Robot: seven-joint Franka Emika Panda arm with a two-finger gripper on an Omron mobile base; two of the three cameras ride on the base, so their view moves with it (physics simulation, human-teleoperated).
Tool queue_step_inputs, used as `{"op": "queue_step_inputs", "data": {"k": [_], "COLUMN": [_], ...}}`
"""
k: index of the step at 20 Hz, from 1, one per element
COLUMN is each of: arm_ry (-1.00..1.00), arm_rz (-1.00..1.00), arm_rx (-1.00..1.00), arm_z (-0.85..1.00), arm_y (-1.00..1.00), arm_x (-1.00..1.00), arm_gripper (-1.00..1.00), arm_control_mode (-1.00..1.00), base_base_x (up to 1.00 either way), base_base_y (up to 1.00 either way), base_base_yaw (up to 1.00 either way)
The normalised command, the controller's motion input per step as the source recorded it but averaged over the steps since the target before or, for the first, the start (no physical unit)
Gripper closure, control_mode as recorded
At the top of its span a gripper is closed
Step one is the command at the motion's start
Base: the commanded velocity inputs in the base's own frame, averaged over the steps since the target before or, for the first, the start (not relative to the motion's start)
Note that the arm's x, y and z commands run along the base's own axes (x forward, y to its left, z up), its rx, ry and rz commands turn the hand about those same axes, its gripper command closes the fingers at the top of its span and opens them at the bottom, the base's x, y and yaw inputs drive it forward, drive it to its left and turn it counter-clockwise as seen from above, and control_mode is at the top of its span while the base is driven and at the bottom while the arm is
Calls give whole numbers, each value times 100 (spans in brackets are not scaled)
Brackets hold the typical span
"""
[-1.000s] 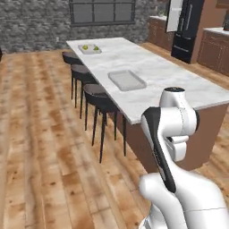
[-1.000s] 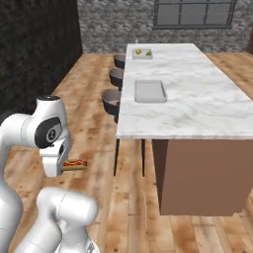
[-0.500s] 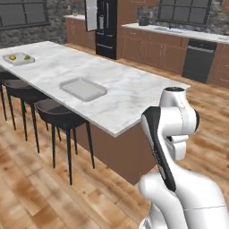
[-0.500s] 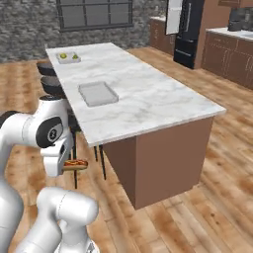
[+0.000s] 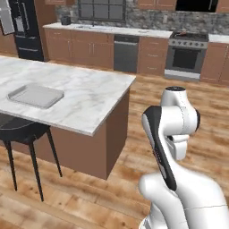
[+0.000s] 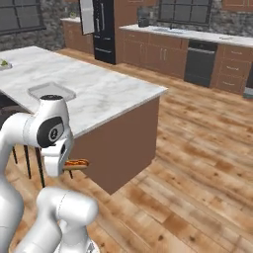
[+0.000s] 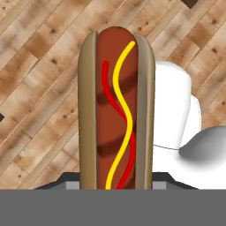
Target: Place the cold items (broccoli and lemon) from the fridge in one tupperware on the dining counter. Place the warm items (kebab skewer and hot dog) in the stove area in another tupperware.
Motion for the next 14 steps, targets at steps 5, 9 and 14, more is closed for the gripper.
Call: {"op": "queue_step_inputs", "data": {"k": [5,9,14], "arm_ry": [0,0,0], "arm_rz": [0,0,0], "arm_rx": [0,0,0], "arm_z": [0,0,0], "arm_y": [0,0,0], "arm_x": [0,0,0], "arm_gripper": [100,100,100], "arm_control_mode": [100,100,100], "base_base_x": [-38,-1,20], "base_base_y": [100,100,100], "base_base_yaw": [-50,-45,-26]}}
